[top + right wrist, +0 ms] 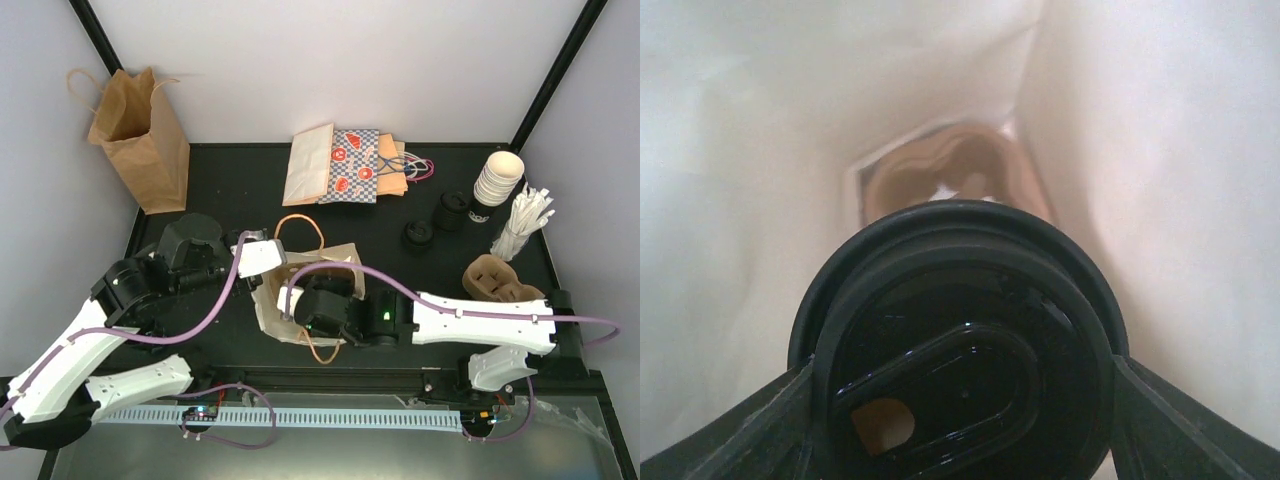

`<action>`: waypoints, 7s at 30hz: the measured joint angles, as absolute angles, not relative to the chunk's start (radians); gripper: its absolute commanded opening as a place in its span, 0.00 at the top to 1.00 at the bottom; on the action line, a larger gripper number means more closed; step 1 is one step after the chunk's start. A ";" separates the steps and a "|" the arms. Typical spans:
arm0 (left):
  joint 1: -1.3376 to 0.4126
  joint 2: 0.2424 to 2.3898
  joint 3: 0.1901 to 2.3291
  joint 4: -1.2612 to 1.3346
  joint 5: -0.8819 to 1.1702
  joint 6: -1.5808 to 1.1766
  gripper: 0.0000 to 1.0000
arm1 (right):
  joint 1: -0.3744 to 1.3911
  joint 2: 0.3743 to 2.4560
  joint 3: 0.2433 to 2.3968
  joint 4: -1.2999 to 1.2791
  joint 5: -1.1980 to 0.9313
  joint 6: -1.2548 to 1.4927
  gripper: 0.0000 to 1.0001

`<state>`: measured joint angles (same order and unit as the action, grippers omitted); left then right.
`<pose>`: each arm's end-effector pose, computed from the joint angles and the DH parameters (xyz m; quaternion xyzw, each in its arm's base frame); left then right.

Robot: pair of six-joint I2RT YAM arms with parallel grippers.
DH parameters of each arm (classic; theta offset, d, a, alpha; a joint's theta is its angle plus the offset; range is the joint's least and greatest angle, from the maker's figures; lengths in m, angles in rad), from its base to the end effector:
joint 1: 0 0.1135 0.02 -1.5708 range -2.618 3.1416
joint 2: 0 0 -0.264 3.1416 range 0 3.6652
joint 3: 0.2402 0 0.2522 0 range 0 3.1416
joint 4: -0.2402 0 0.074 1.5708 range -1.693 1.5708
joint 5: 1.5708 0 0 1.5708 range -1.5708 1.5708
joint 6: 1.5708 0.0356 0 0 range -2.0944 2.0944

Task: Pack the takeout coffee

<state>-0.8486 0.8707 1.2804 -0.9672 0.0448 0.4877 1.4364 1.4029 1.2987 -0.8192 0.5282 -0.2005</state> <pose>0.0938 -0.1089 0.4100 0.5501 0.6794 -0.1063 0.4737 0.0565 0.2839 0.3244 -0.6114 0.6860 -0.0238 0.3936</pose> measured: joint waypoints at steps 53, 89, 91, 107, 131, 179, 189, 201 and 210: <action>-0.193 1.152 1.135 -0.751 0.424 -0.114 0.06 | 1.525 1.314 0.904 -0.567 0.684 -0.331 0.38; -0.372 2.071 1.659 -0.799 0.736 -0.033 0.36 | 1.476 1.312 0.816 -0.552 0.771 -0.365 0.46; -0.372 2.073 1.663 -0.803 0.749 -0.029 0.36 | 1.462 1.312 0.811 -0.545 0.778 -0.364 0.46; -0.373 2.178 1.683 -0.831 0.817 -0.009 0.37 | 1.429 1.331 0.806 -0.438 0.814 -0.407 0.46; -0.397 2.220 1.684 -0.862 0.861 0.023 0.42 | 1.381 1.370 0.805 -0.307 0.830 -0.469 0.46; -0.435 2.207 1.594 -0.864 0.896 0.069 0.46 | 1.376 1.427 0.783 -0.263 0.815 -0.172 0.29; -0.441 2.201 1.594 -0.864 0.890 0.068 0.46 | 1.387 1.417 0.789 -0.351 0.812 -0.112 0.19; -0.445 2.193 1.594 -0.868 0.883 0.068 0.46 | 1.390 1.417 0.813 -0.449 0.782 -0.088 0.25; -0.445 2.192 1.581 -0.867 0.885 0.068 0.46 | 1.390 1.432 0.816 -0.451 0.787 -0.095 0.28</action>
